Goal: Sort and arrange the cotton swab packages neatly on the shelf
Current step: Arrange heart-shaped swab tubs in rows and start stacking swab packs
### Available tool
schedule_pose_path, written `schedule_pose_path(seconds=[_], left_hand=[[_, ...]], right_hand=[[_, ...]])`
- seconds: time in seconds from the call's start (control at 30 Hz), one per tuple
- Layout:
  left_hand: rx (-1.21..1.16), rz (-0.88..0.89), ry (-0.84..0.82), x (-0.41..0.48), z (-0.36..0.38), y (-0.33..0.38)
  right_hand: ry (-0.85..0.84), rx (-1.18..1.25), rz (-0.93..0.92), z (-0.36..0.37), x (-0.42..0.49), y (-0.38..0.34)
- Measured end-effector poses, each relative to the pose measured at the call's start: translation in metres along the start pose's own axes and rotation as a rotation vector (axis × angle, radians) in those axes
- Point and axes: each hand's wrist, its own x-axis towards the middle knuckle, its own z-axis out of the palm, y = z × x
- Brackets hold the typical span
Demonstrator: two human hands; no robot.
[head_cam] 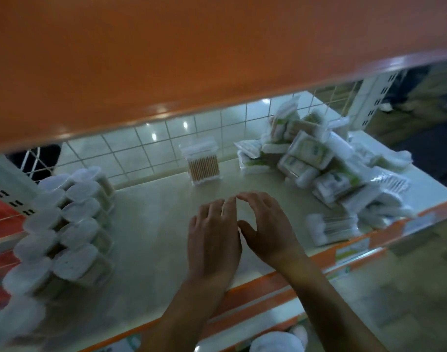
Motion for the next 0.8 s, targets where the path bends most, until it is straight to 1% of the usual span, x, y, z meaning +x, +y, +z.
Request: schedule_pose_path(seconds=[0.17,0.3,0.4,0.53,0.63,0.8], left_hand=[[-0.037,0.053,-0.007,0.012,0.009,0.018],[-0.064,0.086,-0.010,0.023,0.015,0.026],[-0.063,0.099,0.016,0.032,0.018,0.030],[-0.048,0.106,0.060,0.051,0.016,0.034],[-0.025,0.086,0.063,0.069,0.013,0.035],[-0.016,0.072,0.047,0.092,0.010,0.036]], right_hand=[[0.062,-0.009,0.014,-0.019,0.005,0.016],[0.229,-0.026,-0.021,-0.040,0.027,0.027],[0.317,-0.102,-0.029,-0.062,0.059,0.034],[0.372,-0.243,0.008,-0.090,0.107,0.038],[0.349,-0.347,0.019,-0.104,0.131,0.038],[0.174,-0.438,0.077,-0.111,0.144,0.034]])
